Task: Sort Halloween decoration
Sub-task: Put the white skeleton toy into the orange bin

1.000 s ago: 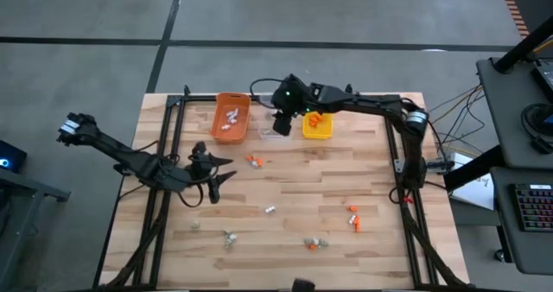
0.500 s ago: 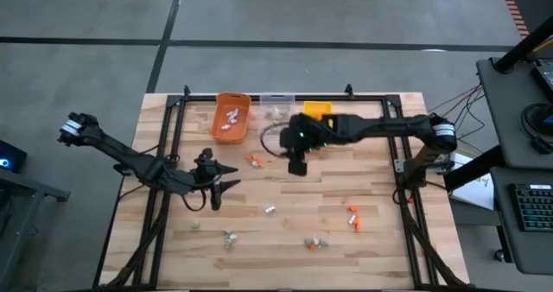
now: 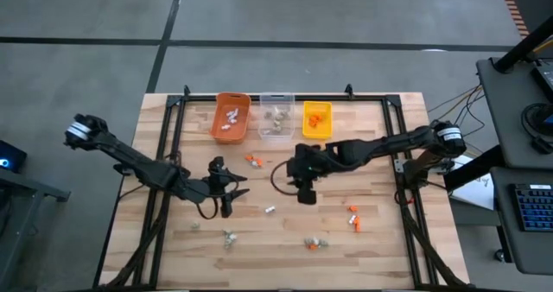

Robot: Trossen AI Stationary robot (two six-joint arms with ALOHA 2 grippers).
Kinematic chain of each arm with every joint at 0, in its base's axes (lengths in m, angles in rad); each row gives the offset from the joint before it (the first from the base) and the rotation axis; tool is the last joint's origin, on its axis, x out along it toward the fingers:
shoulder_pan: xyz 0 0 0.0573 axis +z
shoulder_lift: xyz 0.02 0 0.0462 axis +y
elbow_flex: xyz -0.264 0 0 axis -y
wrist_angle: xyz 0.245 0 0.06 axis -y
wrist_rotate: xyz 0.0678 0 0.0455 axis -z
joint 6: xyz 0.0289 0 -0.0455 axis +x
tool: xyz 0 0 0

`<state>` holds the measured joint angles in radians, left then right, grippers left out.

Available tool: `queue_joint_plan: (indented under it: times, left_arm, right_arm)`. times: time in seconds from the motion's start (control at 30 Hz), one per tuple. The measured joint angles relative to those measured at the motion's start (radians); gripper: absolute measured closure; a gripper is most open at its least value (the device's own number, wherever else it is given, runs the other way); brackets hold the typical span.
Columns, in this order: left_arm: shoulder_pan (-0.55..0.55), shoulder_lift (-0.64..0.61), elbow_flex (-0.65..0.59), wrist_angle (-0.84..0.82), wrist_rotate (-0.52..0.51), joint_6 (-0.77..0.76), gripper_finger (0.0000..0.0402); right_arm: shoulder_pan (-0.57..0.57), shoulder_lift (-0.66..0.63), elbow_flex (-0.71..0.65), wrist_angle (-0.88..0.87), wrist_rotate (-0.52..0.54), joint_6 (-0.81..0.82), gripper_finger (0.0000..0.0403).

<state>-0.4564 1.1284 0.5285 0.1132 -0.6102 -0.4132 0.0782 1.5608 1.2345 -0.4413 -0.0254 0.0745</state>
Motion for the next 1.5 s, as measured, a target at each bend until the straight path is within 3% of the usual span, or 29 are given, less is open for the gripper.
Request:
queue_joint_plan:
  times: [0.37,0.7,0.93,1.3,1.5]
  left_arm:
    - [0.0,0.162,0.0,0.239,0.057,-0.017,0.0239]
    - [-0.016,0.383,0.0,0.567,0.055,-0.034,0.0183]
    - [-0.016,0.544,0.0,0.717,0.051,-0.051,0.0175]
    - [-0.016,0.773,0.071,0.724,0.05,-0.096,0.0182]
    - [-0.016,0.834,0.106,0.645,0.04,-0.128,0.0182]
  right_arm:
    - [0.095,0.001,-0.091,0.093,0.0,0.064,0.0296]
    - [0.202,-0.002,-0.112,-0.039,-0.001,0.165,0.0296]
    - [0.23,-0.003,-0.123,-0.055,0.0,0.18,0.0296]
    - [0.229,-0.003,-0.125,-0.051,0.05,0.19,0.0296]
    - [0.229,-0.003,-0.125,-0.05,0.052,0.189,0.0296]
